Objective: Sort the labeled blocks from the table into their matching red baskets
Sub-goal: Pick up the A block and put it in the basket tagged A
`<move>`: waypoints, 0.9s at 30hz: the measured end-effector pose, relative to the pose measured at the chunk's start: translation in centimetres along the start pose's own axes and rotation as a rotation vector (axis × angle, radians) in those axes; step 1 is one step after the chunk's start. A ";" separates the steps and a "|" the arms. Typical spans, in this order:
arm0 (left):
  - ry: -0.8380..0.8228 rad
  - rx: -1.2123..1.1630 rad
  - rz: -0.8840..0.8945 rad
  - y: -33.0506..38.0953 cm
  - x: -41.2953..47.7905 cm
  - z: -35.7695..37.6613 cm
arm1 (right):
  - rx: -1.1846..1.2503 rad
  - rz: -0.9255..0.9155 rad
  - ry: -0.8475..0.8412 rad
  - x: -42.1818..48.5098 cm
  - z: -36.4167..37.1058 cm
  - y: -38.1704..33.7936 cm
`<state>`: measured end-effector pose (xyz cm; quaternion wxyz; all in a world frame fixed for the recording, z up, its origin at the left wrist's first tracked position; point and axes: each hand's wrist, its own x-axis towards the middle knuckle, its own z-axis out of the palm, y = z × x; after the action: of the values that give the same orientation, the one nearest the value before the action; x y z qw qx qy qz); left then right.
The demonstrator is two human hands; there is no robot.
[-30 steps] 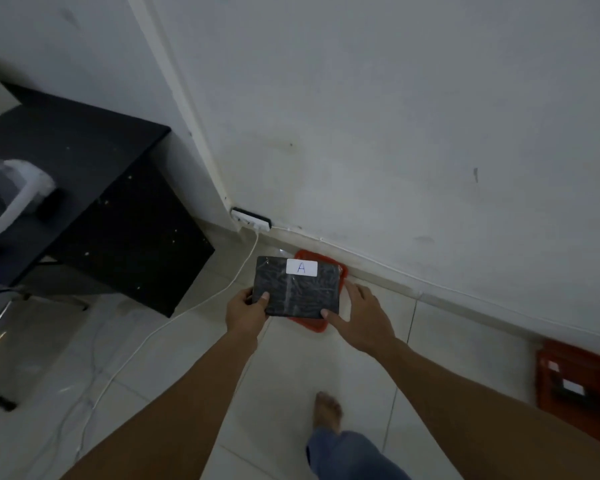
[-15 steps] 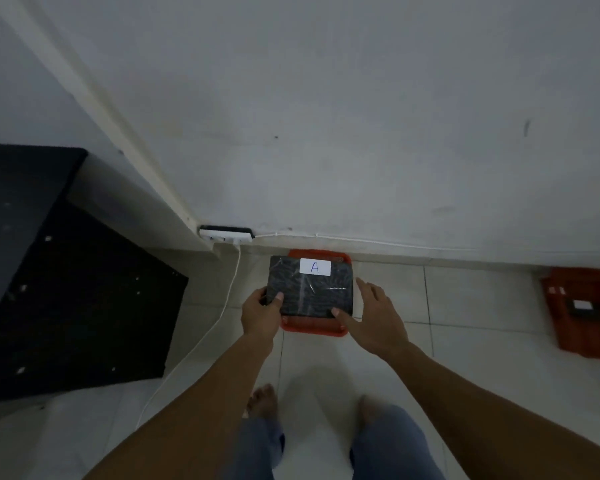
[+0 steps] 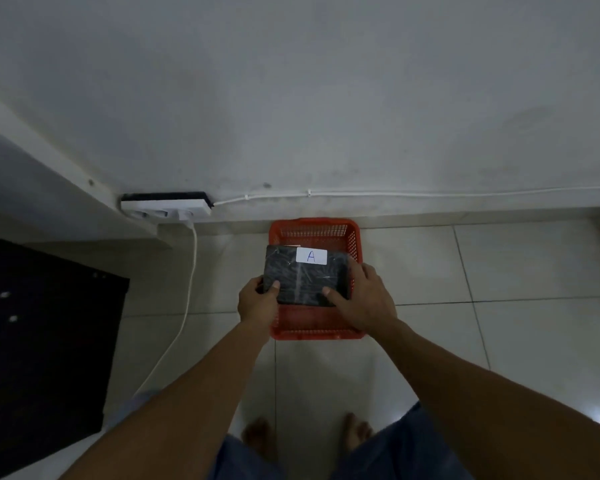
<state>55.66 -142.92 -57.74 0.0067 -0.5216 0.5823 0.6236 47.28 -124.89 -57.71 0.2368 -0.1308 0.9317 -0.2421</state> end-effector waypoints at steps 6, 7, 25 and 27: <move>0.013 0.044 0.062 -6.1 7.8 4.8 | -0.015 -0.030 0.054 6.6 7.6 5.7; 0.009 0.043 0.074 -6.8 8.6 5.5 | -0.015 -0.034 0.064 7.4 8.5 6.3; 0.235 0.422 0.017 -10.6 13.6 10.9 | -0.092 -0.168 0.044 10.2 14.6 10.6; 0.226 0.465 0.020 -10.6 13.4 10.8 | -0.099 -0.172 0.043 10.2 14.8 10.3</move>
<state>49.11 -139.60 -76.59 0.0553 -0.5665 0.7123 0.4106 44.67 -125.54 -78.26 0.1885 -0.2166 0.9327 -0.2181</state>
